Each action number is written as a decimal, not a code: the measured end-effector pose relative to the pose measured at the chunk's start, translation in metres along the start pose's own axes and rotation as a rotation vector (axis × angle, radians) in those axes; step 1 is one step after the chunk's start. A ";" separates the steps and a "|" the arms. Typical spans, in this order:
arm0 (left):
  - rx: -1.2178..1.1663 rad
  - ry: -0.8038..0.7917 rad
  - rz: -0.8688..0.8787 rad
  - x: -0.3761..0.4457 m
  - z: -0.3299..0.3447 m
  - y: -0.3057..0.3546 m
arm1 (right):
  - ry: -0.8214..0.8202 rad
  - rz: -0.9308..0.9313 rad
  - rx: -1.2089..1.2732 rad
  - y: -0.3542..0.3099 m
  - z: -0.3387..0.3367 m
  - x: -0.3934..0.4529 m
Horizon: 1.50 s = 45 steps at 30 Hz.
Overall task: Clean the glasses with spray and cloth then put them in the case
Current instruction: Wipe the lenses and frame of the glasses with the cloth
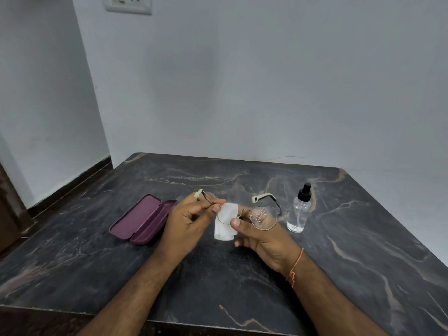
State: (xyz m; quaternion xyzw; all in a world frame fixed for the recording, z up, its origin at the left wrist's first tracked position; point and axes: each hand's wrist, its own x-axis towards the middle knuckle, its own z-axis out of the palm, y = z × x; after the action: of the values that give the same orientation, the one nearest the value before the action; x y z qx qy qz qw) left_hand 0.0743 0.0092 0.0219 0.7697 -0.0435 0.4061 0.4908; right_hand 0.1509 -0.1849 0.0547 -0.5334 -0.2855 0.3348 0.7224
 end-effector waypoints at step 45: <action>0.138 0.081 0.071 0.000 0.000 0.000 | 0.180 -0.053 0.073 0.003 -0.004 0.008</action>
State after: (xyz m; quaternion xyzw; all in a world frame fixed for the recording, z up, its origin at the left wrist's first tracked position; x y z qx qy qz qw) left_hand 0.0742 0.0093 0.0216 0.7825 -0.0226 0.4561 0.4232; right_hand 0.1590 -0.1803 0.0514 -0.5268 -0.2209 0.2766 0.7728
